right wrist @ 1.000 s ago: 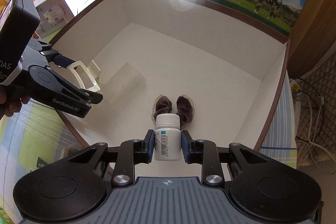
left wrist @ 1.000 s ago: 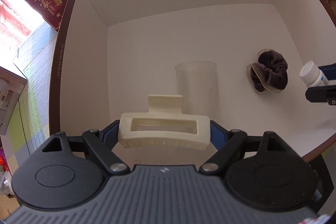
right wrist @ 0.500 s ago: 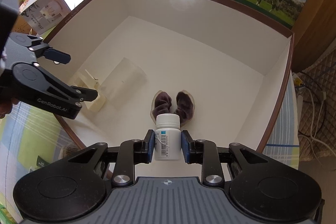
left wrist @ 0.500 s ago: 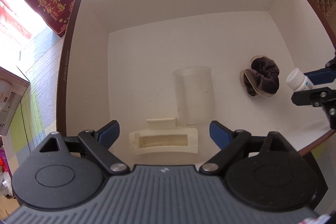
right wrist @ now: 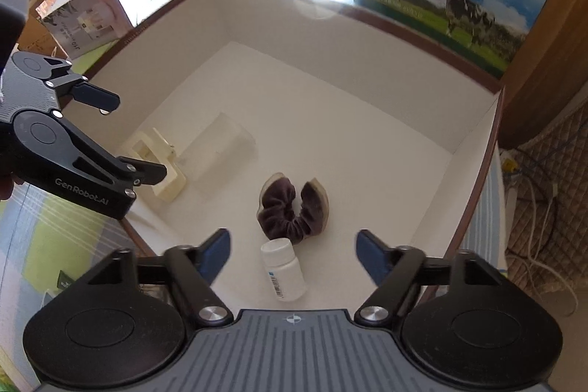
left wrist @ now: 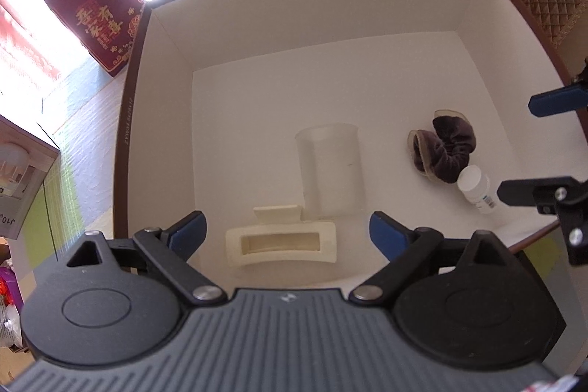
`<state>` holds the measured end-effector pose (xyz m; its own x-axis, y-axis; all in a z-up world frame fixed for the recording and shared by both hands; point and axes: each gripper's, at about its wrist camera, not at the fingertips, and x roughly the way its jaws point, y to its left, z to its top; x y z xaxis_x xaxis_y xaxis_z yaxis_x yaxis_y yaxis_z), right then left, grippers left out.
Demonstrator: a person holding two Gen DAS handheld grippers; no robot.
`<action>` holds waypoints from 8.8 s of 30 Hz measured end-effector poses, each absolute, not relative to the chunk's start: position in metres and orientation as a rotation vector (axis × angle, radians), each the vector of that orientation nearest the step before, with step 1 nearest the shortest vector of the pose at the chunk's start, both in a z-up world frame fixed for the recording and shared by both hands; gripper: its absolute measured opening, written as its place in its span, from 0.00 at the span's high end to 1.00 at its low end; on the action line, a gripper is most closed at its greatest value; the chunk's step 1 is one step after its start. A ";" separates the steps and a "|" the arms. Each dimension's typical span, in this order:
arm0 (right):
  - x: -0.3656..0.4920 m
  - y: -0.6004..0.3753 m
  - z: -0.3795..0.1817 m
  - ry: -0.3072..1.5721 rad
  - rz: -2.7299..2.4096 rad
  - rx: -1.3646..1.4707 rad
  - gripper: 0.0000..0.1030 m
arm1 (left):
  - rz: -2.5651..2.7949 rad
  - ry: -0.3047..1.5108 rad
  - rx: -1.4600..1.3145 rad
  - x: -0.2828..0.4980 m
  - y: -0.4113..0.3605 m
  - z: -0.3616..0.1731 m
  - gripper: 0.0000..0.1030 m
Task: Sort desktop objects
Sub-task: 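Open both tools to release the clip and bottle in the box, then withdraw both tools from the box toward the remaining table items, then grasp the blue toothpick box with the left tool while the right tool grasps the black FLYCO shaver box, then carry the toothpick box and shaver box into the brown box with both tools, then open both tools to release the toothpick box and shaver box in the box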
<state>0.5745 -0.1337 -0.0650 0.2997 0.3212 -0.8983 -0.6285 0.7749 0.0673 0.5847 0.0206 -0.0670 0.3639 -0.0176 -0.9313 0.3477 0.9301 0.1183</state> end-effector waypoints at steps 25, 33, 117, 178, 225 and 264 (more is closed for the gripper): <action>0.525 -0.152 -0.017 0.977 0.625 -0.233 0.04 | -0.243 1.069 0.253 0.523 0.028 -0.010 0.04; 0.494 -0.155 -0.001 0.932 0.640 -0.212 0.02 | -0.253 1.027 0.230 0.489 0.033 0.007 0.04; 0.368 -0.175 -0.133 0.984 0.566 -0.293 0.26 | -0.187 1.079 0.183 0.317 0.070 -0.094 0.09; 0.382 -0.202 -0.087 1.008 0.480 -0.190 0.26 | -0.046 1.019 0.019 0.358 0.101 -0.061 0.16; 0.541 -0.147 -0.001 0.776 0.515 -0.115 0.26 | -0.180 0.866 0.076 0.553 0.045 0.015 0.16; 0.650 -0.120 -0.087 0.935 0.365 -0.171 0.26 | -0.100 1.041 0.299 0.700 0.003 -0.090 0.15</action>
<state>0.6505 -0.1203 -0.0868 0.5382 0.2315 -0.8104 -0.3779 0.9257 0.0135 0.6996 0.0032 -0.0903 0.5051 0.0590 -0.8610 0.2226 0.9550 0.1961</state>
